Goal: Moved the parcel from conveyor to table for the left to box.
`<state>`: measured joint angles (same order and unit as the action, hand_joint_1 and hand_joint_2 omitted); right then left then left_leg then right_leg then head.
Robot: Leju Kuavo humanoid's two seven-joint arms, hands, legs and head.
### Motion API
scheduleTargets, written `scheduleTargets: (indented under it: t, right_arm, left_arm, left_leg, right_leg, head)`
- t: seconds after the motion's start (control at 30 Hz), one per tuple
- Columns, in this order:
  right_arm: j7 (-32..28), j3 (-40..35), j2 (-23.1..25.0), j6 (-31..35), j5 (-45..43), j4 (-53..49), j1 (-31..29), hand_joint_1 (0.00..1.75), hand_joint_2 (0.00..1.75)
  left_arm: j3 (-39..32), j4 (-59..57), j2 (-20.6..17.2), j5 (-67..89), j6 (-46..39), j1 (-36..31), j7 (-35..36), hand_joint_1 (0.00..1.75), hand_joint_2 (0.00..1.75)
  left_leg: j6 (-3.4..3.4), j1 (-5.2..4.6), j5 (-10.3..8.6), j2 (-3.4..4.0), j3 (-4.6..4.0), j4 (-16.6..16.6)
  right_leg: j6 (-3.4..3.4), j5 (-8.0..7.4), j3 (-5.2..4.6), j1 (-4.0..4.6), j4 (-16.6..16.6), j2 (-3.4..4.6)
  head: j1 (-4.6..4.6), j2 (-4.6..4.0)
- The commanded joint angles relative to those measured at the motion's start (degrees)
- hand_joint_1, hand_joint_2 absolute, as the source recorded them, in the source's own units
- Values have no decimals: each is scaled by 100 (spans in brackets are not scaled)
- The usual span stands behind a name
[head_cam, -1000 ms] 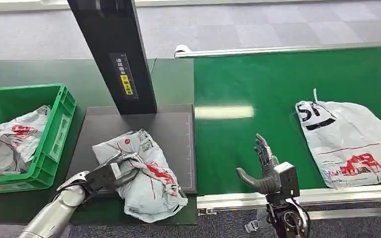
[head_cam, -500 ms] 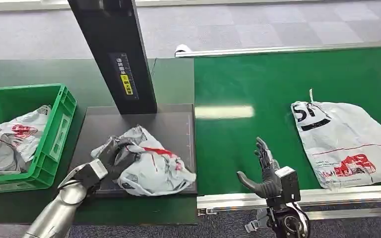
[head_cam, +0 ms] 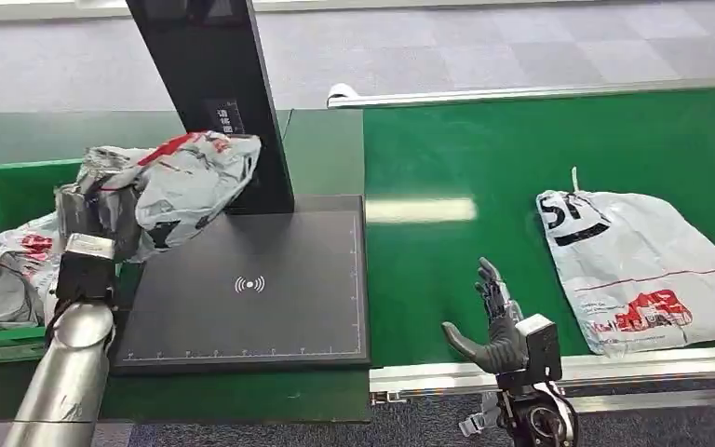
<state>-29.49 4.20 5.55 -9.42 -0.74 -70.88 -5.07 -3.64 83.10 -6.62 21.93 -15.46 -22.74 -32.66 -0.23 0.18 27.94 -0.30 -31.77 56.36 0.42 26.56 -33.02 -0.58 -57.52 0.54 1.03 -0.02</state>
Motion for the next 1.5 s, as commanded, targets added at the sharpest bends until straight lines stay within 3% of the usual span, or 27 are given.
scheduleTargets:
  t: [0.03, 0.2, 0.23, 0.37, 0.53, 0.8, 0.9, 1.13, 1.5]
  right_arm:
    - [-3, -17, 34, 38, 17, 159, -133, 0, 175]
    - [-3, -17, 34, 38, 17, 159, -133, 0, 175]
    - [-3, -16, 43, 48, 17, 137, -122, 0, 175]
    - [6, -12, 62, 80, 7, 27, -55, 0, 175]
    - [35, 7, 55, 97, -3, -84, 47, 0, 175]
    - [42, 24, 59, 101, -1, -107, 53, 0, 175]
    - [49, 46, 40, 112, 3, -134, 96, 0, 175]
    - [57, 84, 48, 105, 10, -129, 150, 0, 175]
    - [98, 112, 90, 96, 47, -196, 172, 0, 175]
  left_arm:
    - [-539, -602, 133, 298, -323, -468, 59, 175, 175]
    - [-539, -602, 133, 298, -323, -468, 59, 175, 175]
    - [-518, -678, 99, 811, -754, -477, 193, 175, 175]
    - [-849, -1616, -255, 2236, -1624, -843, 877, 175, 175]
    - [-1346, -3003, -826, 4767, -2372, -1227, 2352, 175, 175]
    - [-1396, -3072, -799, 4805, -2398, -1256, 2311, 175, 175]
    - [-1513, -3354, -982, 5360, -2258, -1347, 2831, 175, 175]
    - [-1772, -4019, -1296, 5339, -2425, -1437, 2823, 175, 175]
    - [-1790, -4121, -1247, 5523, -2418, -1399, 3071, 175, 175]
  left_leg:
    - [-3, 0, -3, -3, 2, -2]
    - [-4, 1, -3, 0, 3, -4]
    - [-3, 0, -2, 0, 3, -3]
    - [-4, -1, -1, -2, 4, -2]
    - [-5, -1, -2, 7, 10, -6]
    - [-4, 4, -3, -3, 2, -3]
    - [-6, 4, -4, 1, 4, -7]
    - [-7, 2, -3, 2, 1, -6]
    - [-5, 4, -4, -4, -1, -6]
  right_leg:
    - [-3, -1, 3, 1, 2, -7]
    - [-3, -2, 4, 1, 4, -6]
    - [-3, -1, 3, 1, 3, -5]
    - [-3, 1, 3, -1, -1, -5]
    - [-5, -1, 4, 0, 0, 2]
    - [-1, 1, 3, 5, 2, -7]
    - [-3, 0, 7, 5, 5, -7]
    - [-5, 2, -3, 3, 0, -2]
    - [-3, 2, 0, 5, 2, -9]
  head:
    - [0, 0]
    - [2, 0]
    - [0, 0]
    - [0, 0]
    - [0, 0]
    - [-2, 0]
    - [0, 0]
    - [2, 0]
    - [-2, 0]
